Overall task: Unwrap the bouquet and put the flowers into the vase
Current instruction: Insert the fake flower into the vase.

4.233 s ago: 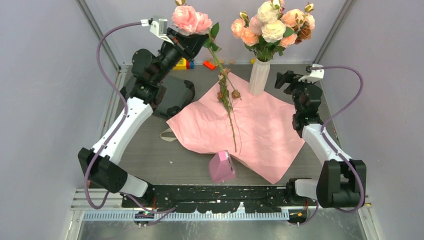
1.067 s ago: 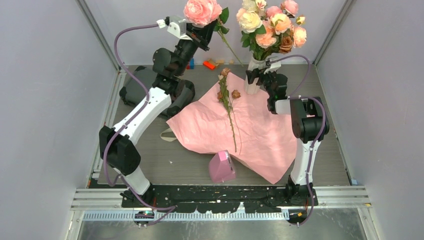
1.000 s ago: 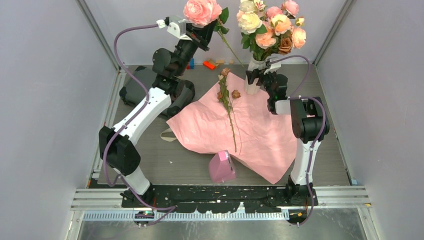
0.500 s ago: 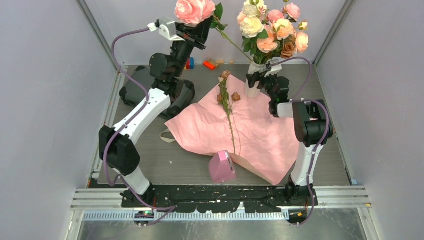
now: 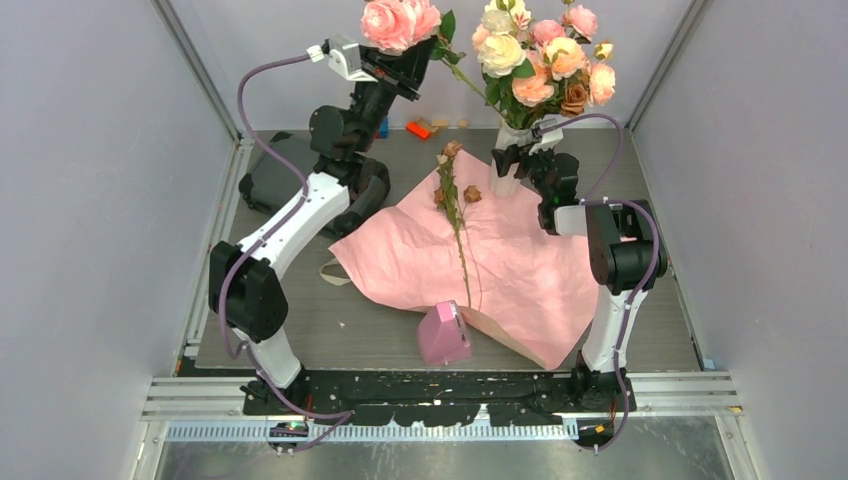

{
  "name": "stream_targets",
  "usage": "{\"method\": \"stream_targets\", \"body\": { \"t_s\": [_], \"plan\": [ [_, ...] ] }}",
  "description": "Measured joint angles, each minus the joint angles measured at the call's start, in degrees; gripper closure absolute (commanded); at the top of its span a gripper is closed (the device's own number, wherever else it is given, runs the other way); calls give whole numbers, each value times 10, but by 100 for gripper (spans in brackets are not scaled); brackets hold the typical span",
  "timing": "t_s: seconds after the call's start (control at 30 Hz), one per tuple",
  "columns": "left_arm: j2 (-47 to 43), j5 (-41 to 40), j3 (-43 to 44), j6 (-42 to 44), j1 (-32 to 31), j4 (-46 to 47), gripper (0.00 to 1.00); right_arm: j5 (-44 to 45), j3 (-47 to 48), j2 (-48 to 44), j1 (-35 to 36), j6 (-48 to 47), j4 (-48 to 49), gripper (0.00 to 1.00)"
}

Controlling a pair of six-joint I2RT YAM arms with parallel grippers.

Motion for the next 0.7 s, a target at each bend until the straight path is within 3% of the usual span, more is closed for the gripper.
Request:
{"method": "stream_targets", "body": {
  "t_s": [0.33,0.7],
  "plan": [
    [23,13,9,9,-1,2,100,-4,0,-2,0,-4,-6,100],
    [24,10,9,85,-18,13,100,-6,0,-4,1,-7,-10,100]
  ]
}}
